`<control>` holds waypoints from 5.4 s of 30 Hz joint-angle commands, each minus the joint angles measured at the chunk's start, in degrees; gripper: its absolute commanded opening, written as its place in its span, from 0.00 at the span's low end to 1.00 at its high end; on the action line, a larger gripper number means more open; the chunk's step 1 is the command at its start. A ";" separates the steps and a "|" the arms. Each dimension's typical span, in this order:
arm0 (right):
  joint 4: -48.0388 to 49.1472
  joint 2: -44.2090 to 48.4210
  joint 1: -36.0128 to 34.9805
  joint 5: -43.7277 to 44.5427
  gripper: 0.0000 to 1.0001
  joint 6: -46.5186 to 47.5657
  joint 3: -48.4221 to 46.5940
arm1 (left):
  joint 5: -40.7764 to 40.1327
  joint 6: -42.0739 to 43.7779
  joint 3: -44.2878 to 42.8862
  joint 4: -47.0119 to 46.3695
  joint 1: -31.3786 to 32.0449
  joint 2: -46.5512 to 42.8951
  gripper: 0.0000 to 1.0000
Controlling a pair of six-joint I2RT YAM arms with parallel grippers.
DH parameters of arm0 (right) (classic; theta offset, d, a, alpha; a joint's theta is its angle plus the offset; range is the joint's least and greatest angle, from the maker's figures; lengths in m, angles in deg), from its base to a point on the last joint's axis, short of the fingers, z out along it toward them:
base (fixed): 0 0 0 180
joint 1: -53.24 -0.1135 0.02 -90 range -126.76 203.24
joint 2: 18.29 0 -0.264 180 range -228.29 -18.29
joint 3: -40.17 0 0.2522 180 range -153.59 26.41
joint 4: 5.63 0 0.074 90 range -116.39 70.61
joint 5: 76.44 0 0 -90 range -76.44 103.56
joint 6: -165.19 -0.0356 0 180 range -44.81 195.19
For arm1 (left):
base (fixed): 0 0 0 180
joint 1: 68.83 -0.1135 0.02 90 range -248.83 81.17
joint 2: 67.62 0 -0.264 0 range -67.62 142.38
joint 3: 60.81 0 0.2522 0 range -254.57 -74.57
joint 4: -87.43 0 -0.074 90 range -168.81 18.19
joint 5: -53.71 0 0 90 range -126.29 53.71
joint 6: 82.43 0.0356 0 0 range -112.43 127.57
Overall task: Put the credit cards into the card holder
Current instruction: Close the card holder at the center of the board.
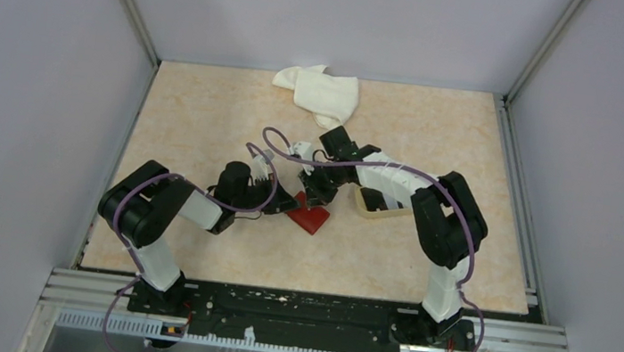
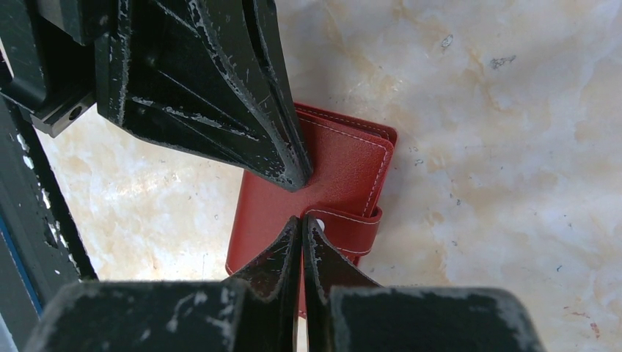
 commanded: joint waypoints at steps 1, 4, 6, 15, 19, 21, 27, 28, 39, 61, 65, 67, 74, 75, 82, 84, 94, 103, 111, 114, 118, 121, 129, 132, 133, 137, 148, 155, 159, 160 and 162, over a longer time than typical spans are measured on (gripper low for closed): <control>0.43 0.94 0.03 -3.48 0.00 -0.81 0.55 | -0.59 1.56 0.85 3.63 0.07 1.80 0.00; 0.00 1.06 0.03 -3.51 0.00 -0.26 1.01 | -0.52 1.60 0.84 3.62 0.06 1.77 0.00; 0.06 1.00 0.02 -3.56 0.00 -0.14 1.47 | -0.54 1.56 0.85 3.65 0.02 1.79 0.00; -2.61 4.76 0.82 -9.56 0.24 5.93 -1.05 | 3.87 0.76 0.91 -0.22 -0.67 0.91 0.07; -4.65 12.02 1.26 -13.31 0.47 14.69 2.36 | 7.66 -0.89 1.84 -4.92 -1.12 -5.83 0.17; -6.20 16.40 1.25 -13.68 0.49 21.19 5.07 | 7.12 0.94 1.75 -2.37 -1.15 -11.29 0.23; -7.55 23.93 1.28 -9.76 0.48 45.81 18.29 | -9.05 10.75 2.20 19.48 -1.49 -26.85 0.51; -7.10 23.37 1.26 -8.64 0.40 48.62 19.88 | -11.77 10.68 2.61 21.41 -2.05 -27.45 0.50; 6.67 13.34 0.18 3.80 0.00 30.27 17.68 | -4.57 7.22 -5.21 29.40 -6.08 -9.19 0.08; 5.17 19.24 7.00 5.41 0.24 23.84 12.35 | -7.91 -0.95 9.16 21.46 4.93 -20.93 0.18; -0.07 25.34 7.67 -10.67 0.54 37.39 15.99 | -12.06 5.24 8.34 26.35 3.81 -32.05 0.27; -4.02 25.56 7.56 -18.26 0.70 46.89 17.05 | -14.70 9.06 8.30 26.27 3.32 -36.63 0.51; -25.15 14.69 7.58 -17.93 0.75 91.20 10.19 | -4.11 17.19 7.20 21.86 -3.17 -36.77 0.98; -26.06 13.50 7.43 -18.33 0.75 95.44 9.99 | -0.93 16.83 6.76 20.74 -4.67 -34.87 0.98; -0.40 14.18 4.22 -14.27 0.79 84.04 18.73 | 16.61 12.94 1.11 13.63 -8.82 -17.80 0.74; 1.51 14.26 3.63 -12.35 0.80 83.33 19.52 | 18.01 12.76 -0.26 13.09 -8.81 -15.28 0.73; 9.53 11.26 0.79 -3.88 0.68 71.23 21.90 | 12.03 20.45 1.27 12.67 -8.81 -24.24 0.73; 16.35 14.20 -2.26 5.52 0.42 52.57 26.79 | 14.87 22.51 -0.43 14.91 -8.73 -22.22 0.68; 14.44 16.47 -3.93 5.54 0.43 39.22 26.72 | 18.30 29.76 -2.48 14.38 -8.73 -20.37 0.67; 8.10 16.60 -3.68 2.61 0.48 36.15 22.71 | 16.55 32.08 -5.28 20.55 -8.18 -19.18 0.68; -1.12 17.74 -1.82 -3.44 0.51 37.95 18.12 | 9.81 35.27 -9.95 32.29 -5.83 -16.03 0.68; -5.19 18.89 -0.60 -6.21 0.53 39.31 16.16 | 5.91 37.79 -12.60 37.39 -3.85 -14.84 0.69; -6.07 21.21 3.23 -9.17 0.55 39.94 16.29 | 9.59 41.97 -20.56 43.49 -1.91 -9.92 0.71; -5.93 20.68 3.92 -10.25 0.55 39.95 16.71 | 9.22 45.60 -23.68 45.67 -0.16 -6.57 0.63; -5.94 20.46 3.97 -10.26 0.55 39.93 16.63 | 9.02 46.06 -25.33 48.19 0.21 -5.31 0.56; -5.94 20.37 4.50 -10.65 0.55 39.94 16.49 | 4.36 47.65 -29.27 53.99 3.11 -2.60 0.46; -5.80 20.65 5.49 -11.12 0.55 39.72 16.73 | -1.98 47.75 -32.20 58.79 5.14 -1.50 0.40; -5.98 20.71 5.52 -11.05 0.55 39.69 16.71 | -0.90 48.07 -33.87 59.73 5.19 -0.04 0.26; -6.02 20.73 5.59 -10.99 0.55 39.67 16.67 | -0.26 48.32 -34.82 60.53 5.15 0.62 0.13; -5.99 20.72 5.56 -10.79 0.55 39.64 16.68 | -0.02 48.42 -35.03 60.75 5.20 0.66 0.08; -5.27 20.76 5.57 -9.86 0.54 39.49 17.05 | 0.35 48.38 -35.27 60.99 5.17 0.44 0.04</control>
